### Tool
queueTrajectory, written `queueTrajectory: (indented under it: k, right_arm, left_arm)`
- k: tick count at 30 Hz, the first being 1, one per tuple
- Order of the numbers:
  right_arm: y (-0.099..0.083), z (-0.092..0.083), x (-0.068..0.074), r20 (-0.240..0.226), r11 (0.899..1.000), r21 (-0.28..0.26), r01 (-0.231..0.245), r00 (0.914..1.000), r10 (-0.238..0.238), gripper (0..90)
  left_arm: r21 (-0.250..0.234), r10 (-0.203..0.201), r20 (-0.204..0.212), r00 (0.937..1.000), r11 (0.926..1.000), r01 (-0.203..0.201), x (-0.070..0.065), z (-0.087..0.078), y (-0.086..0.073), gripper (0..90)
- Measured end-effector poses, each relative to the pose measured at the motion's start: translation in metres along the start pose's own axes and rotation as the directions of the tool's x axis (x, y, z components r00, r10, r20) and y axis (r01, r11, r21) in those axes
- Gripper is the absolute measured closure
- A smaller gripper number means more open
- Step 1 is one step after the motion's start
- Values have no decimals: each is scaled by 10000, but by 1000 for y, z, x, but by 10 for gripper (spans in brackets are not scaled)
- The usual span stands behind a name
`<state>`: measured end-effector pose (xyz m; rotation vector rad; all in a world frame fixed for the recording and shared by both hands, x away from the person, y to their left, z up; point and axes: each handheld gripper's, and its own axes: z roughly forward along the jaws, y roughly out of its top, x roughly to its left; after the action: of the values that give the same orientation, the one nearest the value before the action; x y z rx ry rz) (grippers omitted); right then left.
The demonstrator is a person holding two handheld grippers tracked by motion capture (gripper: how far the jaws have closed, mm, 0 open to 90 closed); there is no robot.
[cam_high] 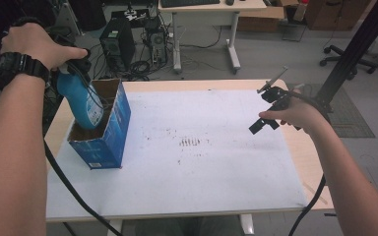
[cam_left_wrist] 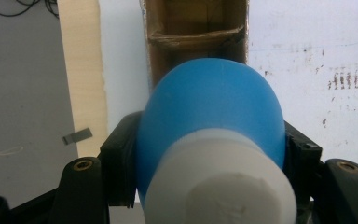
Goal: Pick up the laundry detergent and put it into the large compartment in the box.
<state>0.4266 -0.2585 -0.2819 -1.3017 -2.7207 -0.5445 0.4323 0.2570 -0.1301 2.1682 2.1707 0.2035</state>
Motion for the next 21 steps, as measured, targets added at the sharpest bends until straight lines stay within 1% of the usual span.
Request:
queueTrajectory:
  k: [14,21]
  right_arm:
    - [2,6,2,-36,9999,122,23,10000,-22,162]
    - [3,7,2,-30,9999,166,17,10000,-17,162]
  left_arm:
    - [260,-136,87,9999,9996,133,2,21,-1,369]
    - [400,-94,189,9998,9992,86,2,34,-1,369]
